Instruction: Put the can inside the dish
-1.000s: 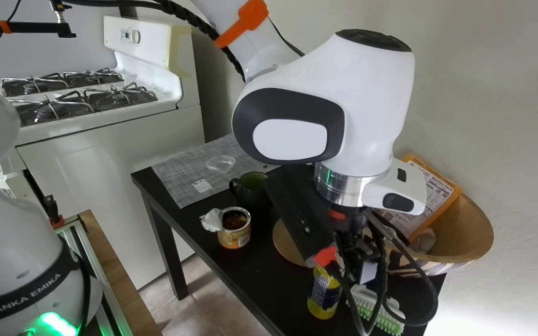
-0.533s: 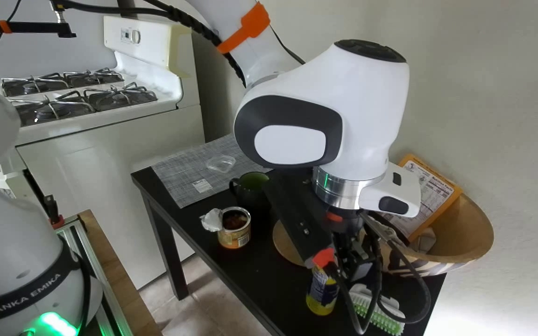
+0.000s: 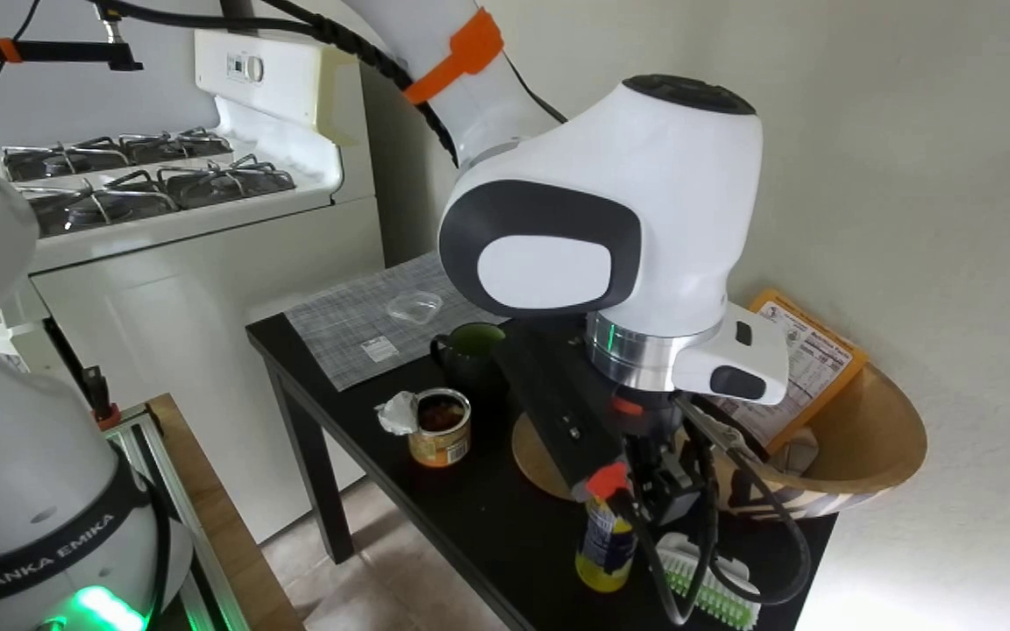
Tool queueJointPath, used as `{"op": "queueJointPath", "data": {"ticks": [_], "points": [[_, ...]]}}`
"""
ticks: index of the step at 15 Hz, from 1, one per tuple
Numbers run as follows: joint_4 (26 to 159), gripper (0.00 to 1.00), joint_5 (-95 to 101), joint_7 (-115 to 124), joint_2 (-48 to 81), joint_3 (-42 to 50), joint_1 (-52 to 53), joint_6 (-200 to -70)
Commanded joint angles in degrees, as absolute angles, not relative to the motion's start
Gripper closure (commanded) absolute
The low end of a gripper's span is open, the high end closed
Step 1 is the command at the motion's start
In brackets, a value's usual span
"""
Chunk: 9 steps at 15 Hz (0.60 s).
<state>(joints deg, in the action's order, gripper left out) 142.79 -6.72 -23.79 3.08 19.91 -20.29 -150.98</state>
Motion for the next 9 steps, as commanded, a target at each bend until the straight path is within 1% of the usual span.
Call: {"op": "queueJointPath", "data": {"ticks": [1, 9], "points": [[145.9, 0.62, 0.0, -17.4, -2.5, 20.1, -20.0, -149.0], [142.2, 0.62, 8.0, -10.7, -15.1, 17.7, -19.6, -133.3]]}}
